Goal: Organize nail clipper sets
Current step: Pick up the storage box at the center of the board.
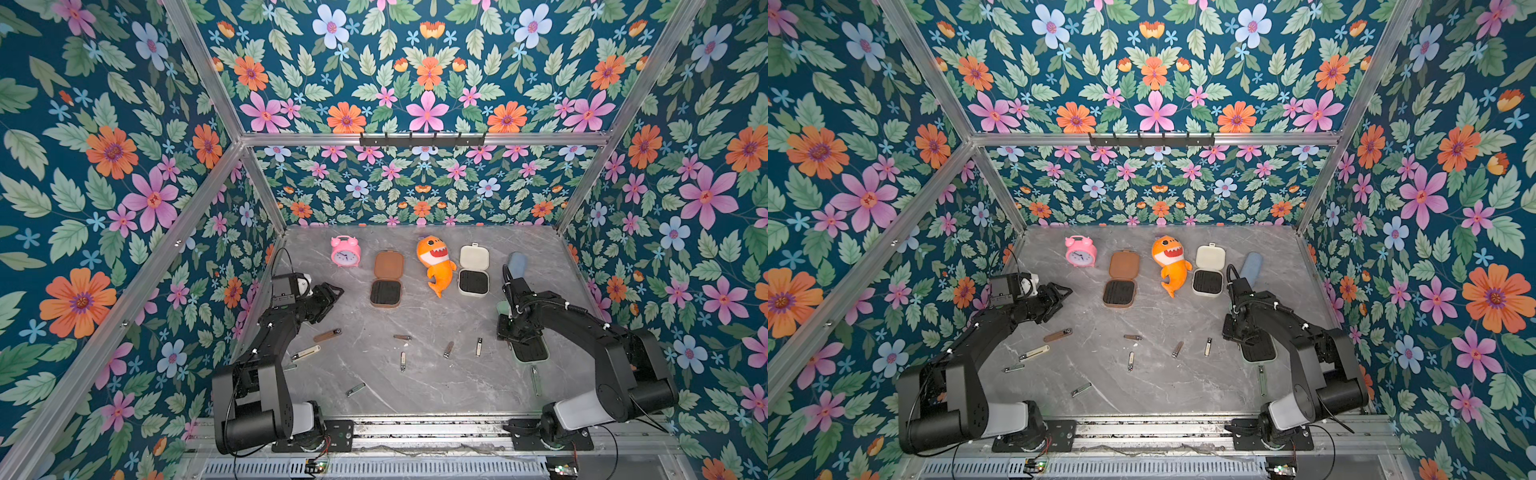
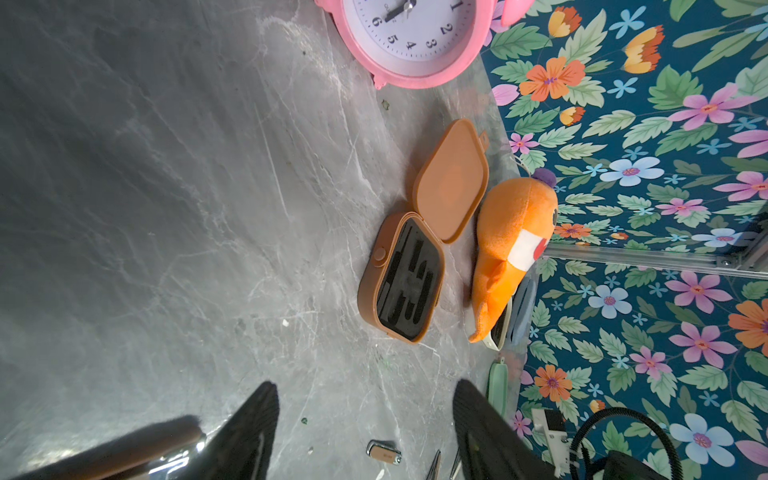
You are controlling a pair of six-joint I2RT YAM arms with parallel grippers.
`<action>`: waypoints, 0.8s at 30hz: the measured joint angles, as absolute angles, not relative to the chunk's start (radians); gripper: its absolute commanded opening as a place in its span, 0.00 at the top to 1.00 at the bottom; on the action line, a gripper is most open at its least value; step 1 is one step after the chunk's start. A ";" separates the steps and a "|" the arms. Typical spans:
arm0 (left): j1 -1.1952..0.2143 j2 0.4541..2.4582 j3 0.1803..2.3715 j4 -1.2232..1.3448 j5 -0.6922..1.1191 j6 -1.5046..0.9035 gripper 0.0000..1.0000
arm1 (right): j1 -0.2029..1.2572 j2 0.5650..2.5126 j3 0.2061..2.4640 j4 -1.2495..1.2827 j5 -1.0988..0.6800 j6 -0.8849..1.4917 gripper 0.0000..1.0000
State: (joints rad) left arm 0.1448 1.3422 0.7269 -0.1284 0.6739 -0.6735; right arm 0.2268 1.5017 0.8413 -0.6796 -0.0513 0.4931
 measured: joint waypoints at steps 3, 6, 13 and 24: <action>0.142 1.343 0.725 -0.128 0.673 -0.674 0.31 | 0.226 1.528 0.852 -0.673 -0.070 0.492 0.72; 0.138 1.343 0.725 -0.128 0.673 -0.674 0.31 | 0.226 1.547 0.862 -0.667 -0.083 0.486 0.80; 0.130 1.343 0.727 -0.129 0.673 -0.678 0.31 | 0.226 1.572 0.889 -0.653 -0.101 0.463 1.00; 0.129 1.340 0.726 -0.128 0.675 -0.678 0.31 | 0.430 1.459 1.037 -0.661 -0.039 0.332 1.00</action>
State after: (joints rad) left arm 0.1291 1.3399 0.7258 -0.1284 0.6754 -0.6781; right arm 0.4297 1.4586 1.0374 -0.6605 -0.0395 0.3321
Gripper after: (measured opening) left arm 0.688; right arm 0.060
